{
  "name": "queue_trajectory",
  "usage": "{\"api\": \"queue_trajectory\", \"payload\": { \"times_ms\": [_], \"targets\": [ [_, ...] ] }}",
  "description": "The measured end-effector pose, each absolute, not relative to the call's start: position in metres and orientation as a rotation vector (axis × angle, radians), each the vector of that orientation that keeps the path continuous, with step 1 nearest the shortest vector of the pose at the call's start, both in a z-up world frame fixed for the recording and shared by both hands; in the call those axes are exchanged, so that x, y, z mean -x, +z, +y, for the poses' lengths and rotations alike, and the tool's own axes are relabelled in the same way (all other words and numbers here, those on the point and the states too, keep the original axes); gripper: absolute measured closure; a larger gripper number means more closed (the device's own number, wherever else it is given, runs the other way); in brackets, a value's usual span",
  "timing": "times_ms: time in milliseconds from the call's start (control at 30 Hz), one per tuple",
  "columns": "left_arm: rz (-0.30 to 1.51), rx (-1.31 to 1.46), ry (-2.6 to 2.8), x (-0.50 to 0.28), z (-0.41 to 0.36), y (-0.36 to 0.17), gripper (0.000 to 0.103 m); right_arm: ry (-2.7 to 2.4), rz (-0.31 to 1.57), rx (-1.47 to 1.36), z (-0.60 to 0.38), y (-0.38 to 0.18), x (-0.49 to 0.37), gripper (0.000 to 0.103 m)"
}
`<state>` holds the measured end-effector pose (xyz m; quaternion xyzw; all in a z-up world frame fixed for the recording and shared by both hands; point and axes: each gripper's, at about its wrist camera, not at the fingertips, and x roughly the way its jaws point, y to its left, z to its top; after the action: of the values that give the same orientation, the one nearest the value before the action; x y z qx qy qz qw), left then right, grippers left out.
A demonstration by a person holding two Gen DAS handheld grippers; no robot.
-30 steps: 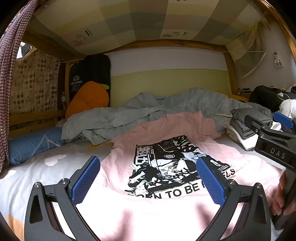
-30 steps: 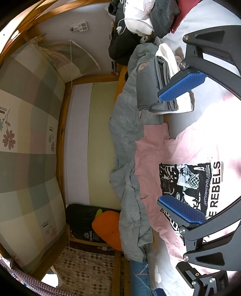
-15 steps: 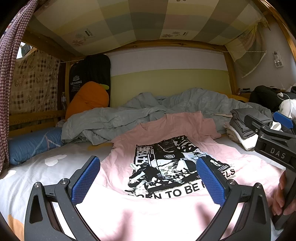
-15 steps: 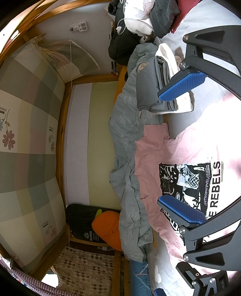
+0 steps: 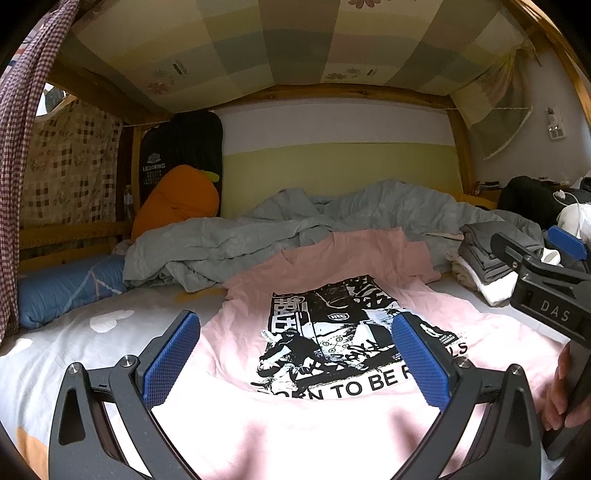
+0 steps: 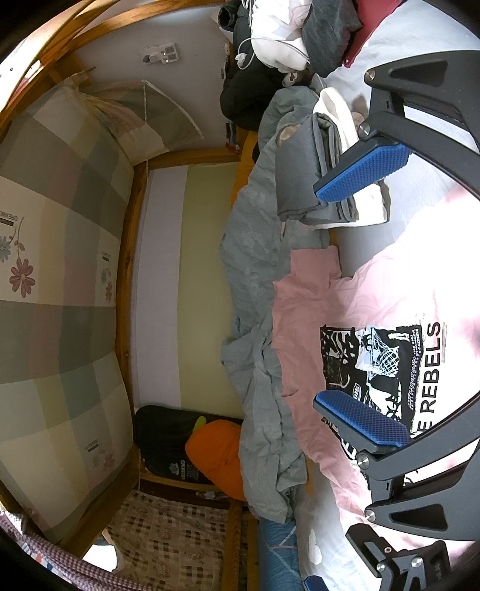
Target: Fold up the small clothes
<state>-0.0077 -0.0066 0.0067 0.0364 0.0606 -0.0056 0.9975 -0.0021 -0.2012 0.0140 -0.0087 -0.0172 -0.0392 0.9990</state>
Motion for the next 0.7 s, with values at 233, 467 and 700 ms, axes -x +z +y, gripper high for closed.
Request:
{"api": "queue_trajectory", "payload": {
  "times_ms": [233,467,700],
  "targets": [
    [0.070,-0.023,-0.037,0.017,0.002,0.013,0.000,-0.154,-0.129,0.010,-0.206,0.021,0.028,0.000],
    [0.040,-0.032,0.039,0.029,0.011,0.038,0.000,-0.067,-0.011,0.037,-0.207,0.032,0.034,0.000],
    [-0.035,0.038,0.007,0.058,0.036,0.071,0.000,-0.042,-0.042,0.037,-0.218,0.059,0.058,0.000]
  ]
}}
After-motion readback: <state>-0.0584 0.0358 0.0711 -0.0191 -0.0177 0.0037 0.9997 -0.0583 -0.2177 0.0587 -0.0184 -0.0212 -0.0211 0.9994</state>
